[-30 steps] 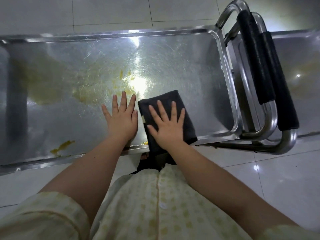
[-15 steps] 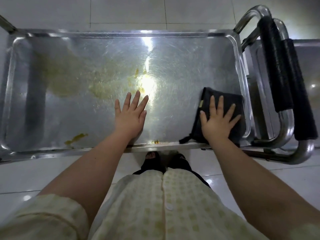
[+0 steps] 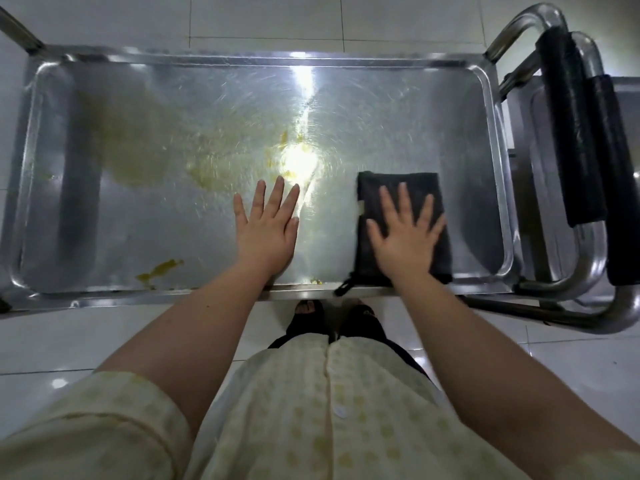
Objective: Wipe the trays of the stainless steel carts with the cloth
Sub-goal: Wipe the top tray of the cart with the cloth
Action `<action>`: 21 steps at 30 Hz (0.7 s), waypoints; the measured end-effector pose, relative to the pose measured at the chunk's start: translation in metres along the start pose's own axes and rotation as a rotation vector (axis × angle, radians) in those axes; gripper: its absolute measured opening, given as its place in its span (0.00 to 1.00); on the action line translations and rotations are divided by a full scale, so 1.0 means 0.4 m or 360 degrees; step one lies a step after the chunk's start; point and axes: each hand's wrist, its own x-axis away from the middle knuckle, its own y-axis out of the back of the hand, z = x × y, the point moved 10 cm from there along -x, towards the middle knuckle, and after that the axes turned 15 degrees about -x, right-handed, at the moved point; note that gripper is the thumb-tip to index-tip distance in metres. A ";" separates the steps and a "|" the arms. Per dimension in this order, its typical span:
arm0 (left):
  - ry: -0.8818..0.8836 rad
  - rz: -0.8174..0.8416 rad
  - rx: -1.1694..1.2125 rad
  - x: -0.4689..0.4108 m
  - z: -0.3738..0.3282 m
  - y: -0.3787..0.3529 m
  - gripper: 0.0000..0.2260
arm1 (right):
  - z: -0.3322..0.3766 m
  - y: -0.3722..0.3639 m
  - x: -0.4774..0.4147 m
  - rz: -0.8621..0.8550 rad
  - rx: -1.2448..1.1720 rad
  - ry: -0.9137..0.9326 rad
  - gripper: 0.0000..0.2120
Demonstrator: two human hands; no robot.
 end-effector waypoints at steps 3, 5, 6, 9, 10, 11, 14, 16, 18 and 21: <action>0.0008 -0.0023 -0.0001 0.002 -0.012 -0.003 0.25 | -0.148 0.080 -0.037 -0.0056 0.0024 -0.0227 0.31; 0.0010 -0.0031 0.0005 0.002 -0.018 -0.006 0.25 | -0.157 0.083 -0.037 -0.0071 0.0037 -0.0315 0.31; 0.0012 -0.0036 0.0010 0.002 -0.019 -0.007 0.25 | -0.132 0.072 -0.034 -0.0082 0.0030 -0.0336 0.31; 0.0020 -0.0059 0.0030 -0.001 -0.013 -0.007 0.24 | 0.036 0.001 -0.028 -0.0008 0.0023 -0.0105 0.31; 0.0018 -0.0064 0.0025 -0.001 -0.012 -0.007 0.24 | 0.107 -0.029 -0.022 0.0044 0.0033 0.0058 0.31; 0.0016 -0.0067 0.0009 -0.001 -0.012 -0.008 0.24 | 0.171 -0.056 -0.014 0.0093 0.0058 0.0218 0.31; 0.0010 -0.0066 -0.0011 -0.002 -0.010 -0.009 0.24 | 0.263 -0.079 -0.046 0.0117 0.0090 0.0398 0.30; 0.0019 -0.0053 -0.0001 -0.001 -0.008 -0.011 0.24 | 0.262 -0.058 -0.128 0.0070 0.0023 0.0302 0.29; 0.0029 -0.0009 -0.0028 -0.001 -0.007 -0.014 0.25 | 0.258 -0.033 -0.217 0.0063 -0.0009 0.0219 0.29; 0.0003 0.0052 -0.0081 -0.034 -0.006 -0.003 0.24 | 0.262 -0.009 -0.275 0.0068 0.0003 0.0218 0.29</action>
